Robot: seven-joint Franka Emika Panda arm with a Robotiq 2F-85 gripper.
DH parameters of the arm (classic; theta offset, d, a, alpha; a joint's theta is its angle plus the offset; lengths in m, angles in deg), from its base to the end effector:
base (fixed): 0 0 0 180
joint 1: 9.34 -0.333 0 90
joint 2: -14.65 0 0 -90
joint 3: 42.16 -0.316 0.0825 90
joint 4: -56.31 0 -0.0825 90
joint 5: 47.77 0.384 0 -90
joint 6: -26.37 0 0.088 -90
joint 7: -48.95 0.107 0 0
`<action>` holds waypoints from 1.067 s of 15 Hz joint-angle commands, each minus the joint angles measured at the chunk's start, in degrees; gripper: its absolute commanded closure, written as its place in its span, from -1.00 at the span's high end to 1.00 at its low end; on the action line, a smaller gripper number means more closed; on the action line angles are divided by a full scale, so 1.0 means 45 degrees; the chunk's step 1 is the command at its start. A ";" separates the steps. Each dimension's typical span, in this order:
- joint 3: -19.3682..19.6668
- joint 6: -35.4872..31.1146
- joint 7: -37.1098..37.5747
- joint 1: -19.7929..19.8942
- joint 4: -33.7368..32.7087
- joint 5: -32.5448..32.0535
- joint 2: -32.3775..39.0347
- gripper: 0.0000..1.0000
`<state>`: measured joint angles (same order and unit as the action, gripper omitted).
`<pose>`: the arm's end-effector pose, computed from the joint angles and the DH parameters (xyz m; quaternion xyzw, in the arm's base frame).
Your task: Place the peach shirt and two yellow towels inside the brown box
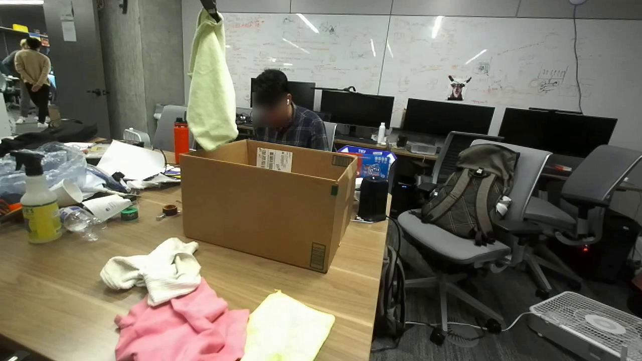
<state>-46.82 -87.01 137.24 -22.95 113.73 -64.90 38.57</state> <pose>0.6767 0.1864 0.6866 -0.7867 0.5374 -0.2700 0.1395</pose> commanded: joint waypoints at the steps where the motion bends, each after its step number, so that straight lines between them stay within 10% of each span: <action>1: 0.0290 0.0759 0.0109 0.0168 -0.2168 0.0360 0.1056 -0.98; 7: 0.0377 0.1202 0.0088 0.0723 -0.3354 0.0399 0.1823 -0.98; 8: 0.0327 0.1374 -0.0093 0.0823 -0.3486 0.0445 0.1908 -0.42; 16: 0.0176 0.2154 -0.0573 0.1144 -0.3573 0.0499 0.2019 0.64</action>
<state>-45.35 -79.83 136.97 -18.50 100.70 -64.08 46.66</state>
